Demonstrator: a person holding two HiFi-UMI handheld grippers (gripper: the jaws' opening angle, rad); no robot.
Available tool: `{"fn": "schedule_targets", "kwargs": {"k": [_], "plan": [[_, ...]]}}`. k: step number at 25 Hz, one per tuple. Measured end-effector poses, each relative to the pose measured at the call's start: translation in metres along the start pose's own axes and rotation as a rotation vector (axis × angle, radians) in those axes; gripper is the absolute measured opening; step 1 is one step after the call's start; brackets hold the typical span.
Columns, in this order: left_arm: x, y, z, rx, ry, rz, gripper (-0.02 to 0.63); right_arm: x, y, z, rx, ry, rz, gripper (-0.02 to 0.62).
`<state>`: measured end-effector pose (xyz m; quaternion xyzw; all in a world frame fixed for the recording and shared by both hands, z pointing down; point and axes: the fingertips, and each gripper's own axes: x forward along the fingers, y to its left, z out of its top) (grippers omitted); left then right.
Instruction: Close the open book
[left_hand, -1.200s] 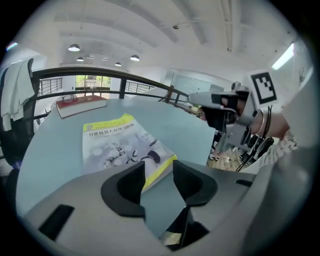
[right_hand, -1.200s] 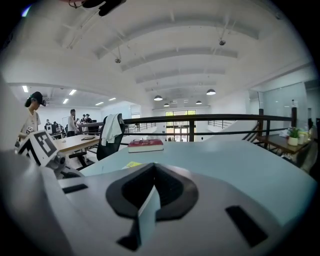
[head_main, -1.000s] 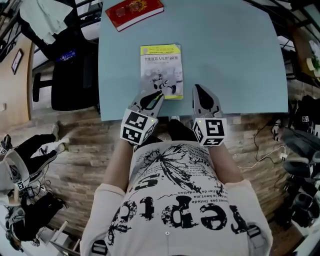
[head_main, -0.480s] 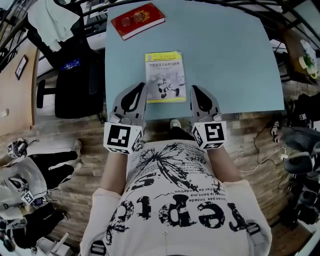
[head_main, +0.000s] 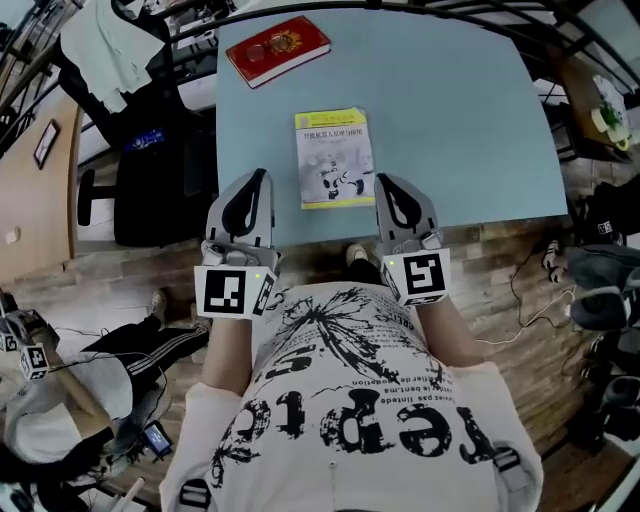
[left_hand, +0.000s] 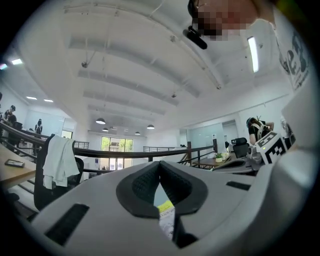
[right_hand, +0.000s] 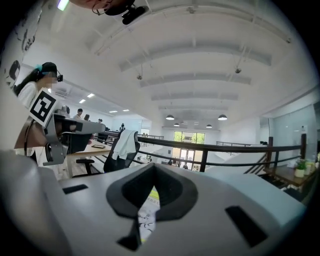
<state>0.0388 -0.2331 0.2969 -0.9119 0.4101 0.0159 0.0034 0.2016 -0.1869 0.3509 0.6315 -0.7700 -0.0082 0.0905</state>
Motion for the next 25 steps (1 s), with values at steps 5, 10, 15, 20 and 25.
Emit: {"fn": "schedule_targets", "kwargs": {"k": [5,10,15,20,25], "plan": [[0.0,-0.001,-0.008,-0.012,0.02,-0.018,0.018,-0.004,0.005,0.004,-0.008,-0.004,0.003,0.009],[-0.004,-0.008,-0.012,-0.007,0.042,-0.04,0.018,-0.007,0.004,0.005,-0.003,-0.006,-0.015,0.009],[-0.006,-0.009,-0.014,-0.014,0.055,-0.041,0.018,-0.009,0.0,0.004,0.017,-0.003,-0.034,0.009],[-0.006,-0.01,-0.016,-0.02,0.05,-0.052,0.018,-0.011,0.001,0.002,0.02,0.0,-0.042,0.009],[-0.008,-0.009,-0.017,-0.021,0.048,-0.061,0.018,-0.007,0.003,0.002,0.024,-0.001,-0.04,0.009]]}}
